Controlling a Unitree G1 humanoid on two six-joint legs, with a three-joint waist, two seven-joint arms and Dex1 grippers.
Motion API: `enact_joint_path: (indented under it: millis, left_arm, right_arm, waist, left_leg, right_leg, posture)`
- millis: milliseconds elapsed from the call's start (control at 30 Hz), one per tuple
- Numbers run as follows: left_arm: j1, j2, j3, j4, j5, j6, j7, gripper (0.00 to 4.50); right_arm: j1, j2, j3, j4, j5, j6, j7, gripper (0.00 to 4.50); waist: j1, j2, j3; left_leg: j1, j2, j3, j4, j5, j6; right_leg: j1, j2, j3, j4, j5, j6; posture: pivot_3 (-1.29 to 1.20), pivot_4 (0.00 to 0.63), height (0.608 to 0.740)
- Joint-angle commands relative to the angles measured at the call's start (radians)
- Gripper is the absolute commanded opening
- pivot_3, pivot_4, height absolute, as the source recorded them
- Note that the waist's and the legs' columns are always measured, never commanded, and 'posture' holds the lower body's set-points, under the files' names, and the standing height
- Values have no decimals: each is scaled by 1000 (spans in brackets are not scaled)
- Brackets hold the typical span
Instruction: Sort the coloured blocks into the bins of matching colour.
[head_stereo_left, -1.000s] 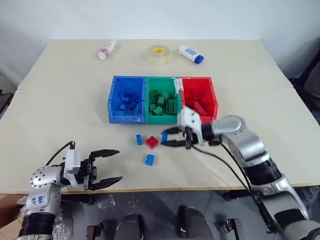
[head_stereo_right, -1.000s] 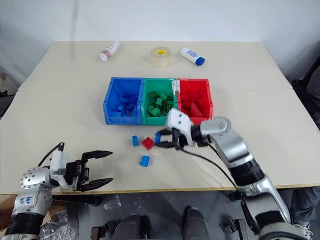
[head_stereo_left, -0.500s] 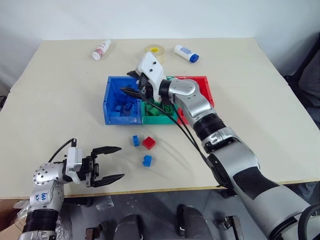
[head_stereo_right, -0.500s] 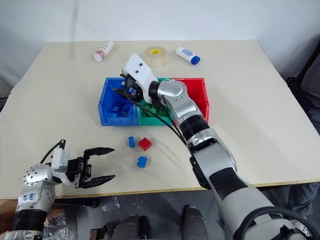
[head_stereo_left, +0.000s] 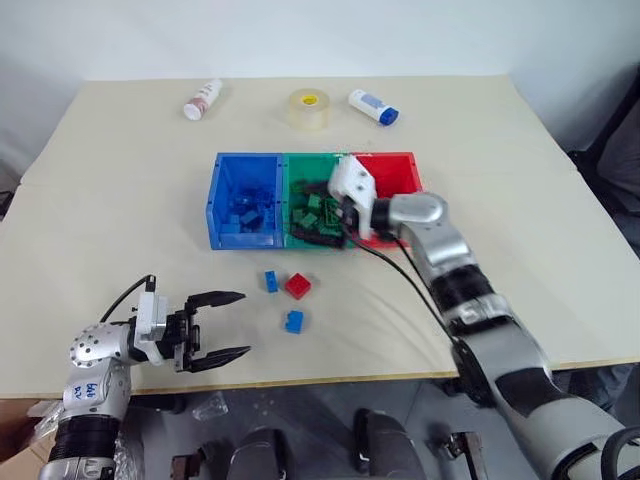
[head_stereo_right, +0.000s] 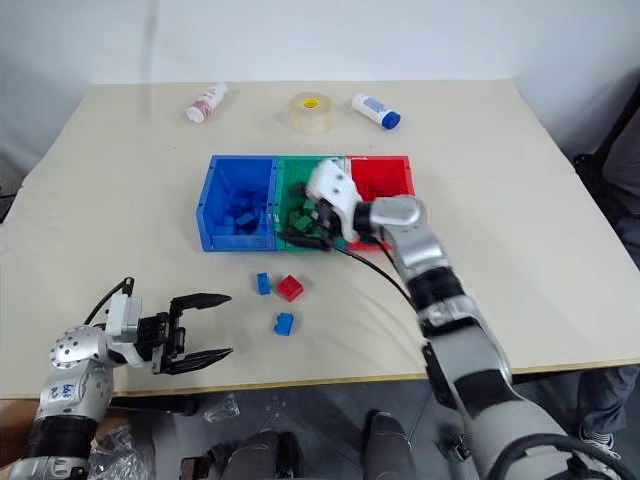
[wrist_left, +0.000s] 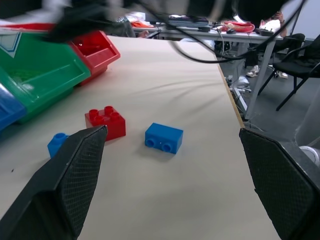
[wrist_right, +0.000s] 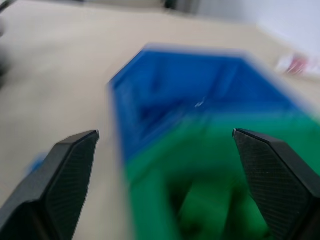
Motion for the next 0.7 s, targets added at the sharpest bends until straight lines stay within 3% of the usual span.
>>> enact_joint_path:
  millis: [33,233,367,500,700]
  left_arm:
    - [-14,7,8,15,-3,-9,-20,4500]
    - [-31,22,17,57,-3,-12,-52,4500]
    - [-34,36,23,75,-5,-11,-70,4500]
    - [-43,48,23,85,-7,-9,-73,4500]
    - [-48,45,15,73,-5,-5,-62,4500]
  right_arm:
    - [108,-111,-29,-271,94,115,86,4473]
    - [401,-401,-137,-554,192,270,152,4473]
    - [502,-500,-191,-627,220,317,139,4473]
    - [517,-528,-172,-673,221,356,119,4473]
    - [451,-447,-16,-720,172,413,51,4473]
  waist:
    - [-1,0,0]
    - [27,0,0]
    - [30,0,0]
    - [35,0,0]
    - [41,0,0]
  left_leg:
    - [0,0,0,0,0,0]
    - [0,0,0,1,-1,1]
    - [1,0,0,1,-1,1]
    - [2,0,0,1,-1,1]
    - [1,0,0,2,-1,1]
  right_leg:
    - [0,0,0,0,0,0]
    - [1,0,0,-1,0,0]
    - [1,-1,0,-1,0,0]
    - [1,-1,1,-1,0,0]
    - [1,-1,0,-1,0,0]
  posture:
    - [0,150,740]
    - [0,150,740]
    - [0,150,740]
    - [0,150,740]
    - [0,150,740]
